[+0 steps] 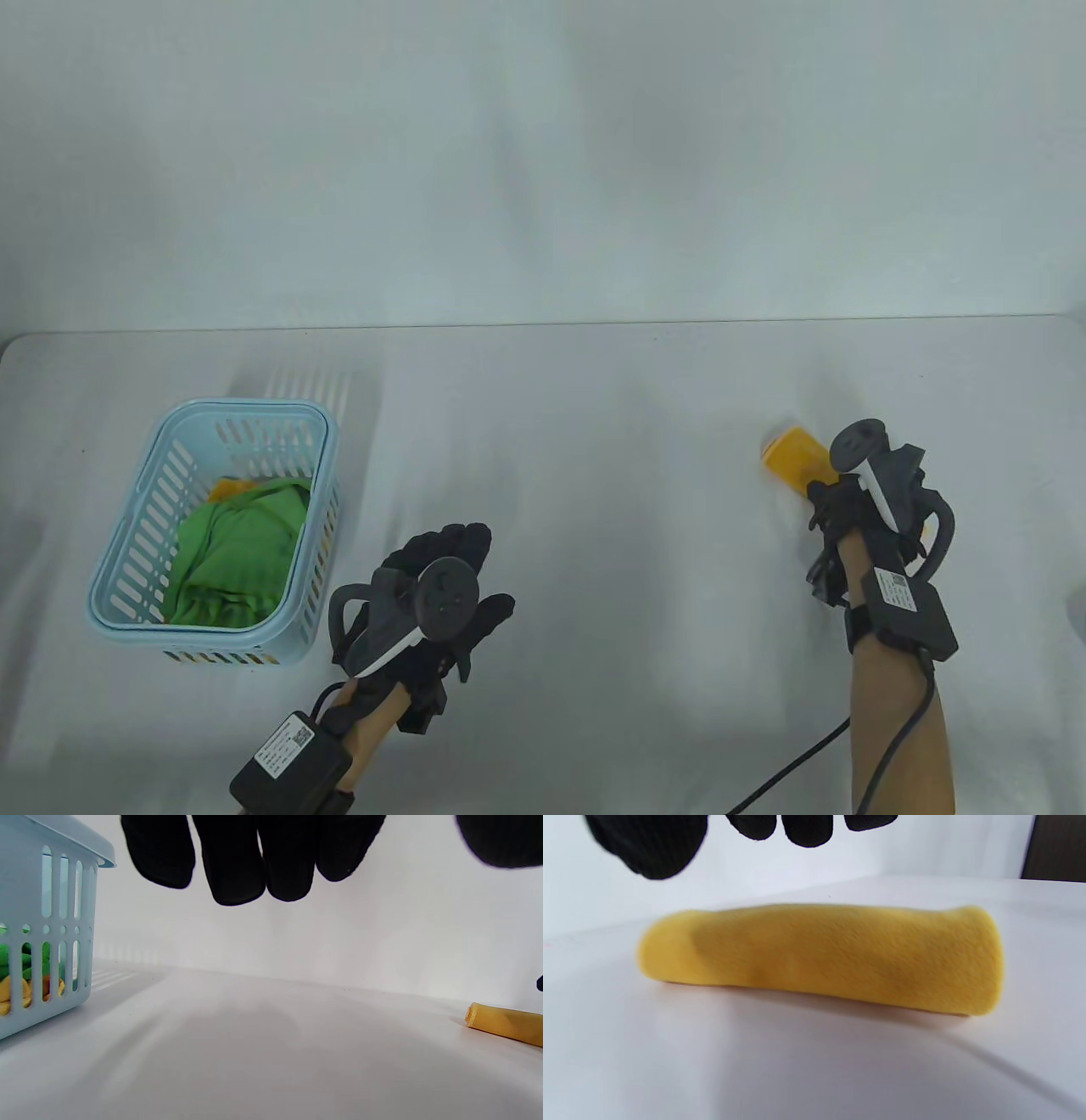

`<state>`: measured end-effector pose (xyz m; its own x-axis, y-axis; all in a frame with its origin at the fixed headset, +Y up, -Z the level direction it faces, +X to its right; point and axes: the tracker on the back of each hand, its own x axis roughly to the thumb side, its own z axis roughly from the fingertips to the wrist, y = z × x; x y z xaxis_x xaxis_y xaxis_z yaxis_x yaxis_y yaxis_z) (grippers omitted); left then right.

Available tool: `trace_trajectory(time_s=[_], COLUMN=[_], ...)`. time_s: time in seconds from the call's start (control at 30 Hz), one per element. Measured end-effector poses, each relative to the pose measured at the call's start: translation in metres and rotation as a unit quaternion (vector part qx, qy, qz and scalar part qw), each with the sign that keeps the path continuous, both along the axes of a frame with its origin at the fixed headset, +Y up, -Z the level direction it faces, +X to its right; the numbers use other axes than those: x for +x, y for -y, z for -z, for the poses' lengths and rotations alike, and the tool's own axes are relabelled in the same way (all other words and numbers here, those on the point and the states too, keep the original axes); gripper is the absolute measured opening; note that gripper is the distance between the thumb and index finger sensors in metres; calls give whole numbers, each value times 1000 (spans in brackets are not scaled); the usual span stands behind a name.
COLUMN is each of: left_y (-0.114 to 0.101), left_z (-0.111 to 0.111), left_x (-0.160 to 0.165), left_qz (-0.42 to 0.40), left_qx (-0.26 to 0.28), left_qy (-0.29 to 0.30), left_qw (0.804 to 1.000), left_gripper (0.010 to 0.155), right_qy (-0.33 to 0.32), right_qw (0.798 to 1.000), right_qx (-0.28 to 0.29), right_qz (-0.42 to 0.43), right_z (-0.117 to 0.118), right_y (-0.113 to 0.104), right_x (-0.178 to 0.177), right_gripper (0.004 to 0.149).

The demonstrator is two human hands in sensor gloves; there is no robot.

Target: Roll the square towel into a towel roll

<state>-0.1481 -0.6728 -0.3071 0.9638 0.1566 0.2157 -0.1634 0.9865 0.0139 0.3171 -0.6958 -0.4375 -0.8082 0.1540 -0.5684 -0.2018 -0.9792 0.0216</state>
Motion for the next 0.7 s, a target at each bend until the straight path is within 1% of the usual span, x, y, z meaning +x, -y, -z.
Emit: trace_trajectory(time_s=[0.17,0.23,0.37,0.5,0.53,0.57,0.7], left_y=[-2,-2,-4,-6,-6,-7,-16], left_z=[0,0,-2,-2,-3,-3,-4], left_x=[-2,-2,-3,-4,-4,-4,-4], left_qz=[0,0,-2,-6,-5,-6,-12], left_qx=[6,7,15,19,21,23,35], left_qy=[-4,-4,-7,-8,-9,-12,-18], left_qw=[1000,1000,1000,1000,1000,1000,999], left_gripper=[85,85,85,85,85,85,85], right_qy=[-33,-57,-123,-192,-214,-222,-276], right_qw=[999,998,991,977,971,968,946], right_qx=[25,34,58,87,99,103,135], right_qz=[4,4,11,39,47,51,105], right_z=[-4,-7,-21,-42,-53,-56,-90], right_y=[-22,-33,-54,-68,-71,-71,-65], right_x=[-27,-42,-82,-123,-137,-142,-179], right_gripper=[75,75,75,76,76,76,77])
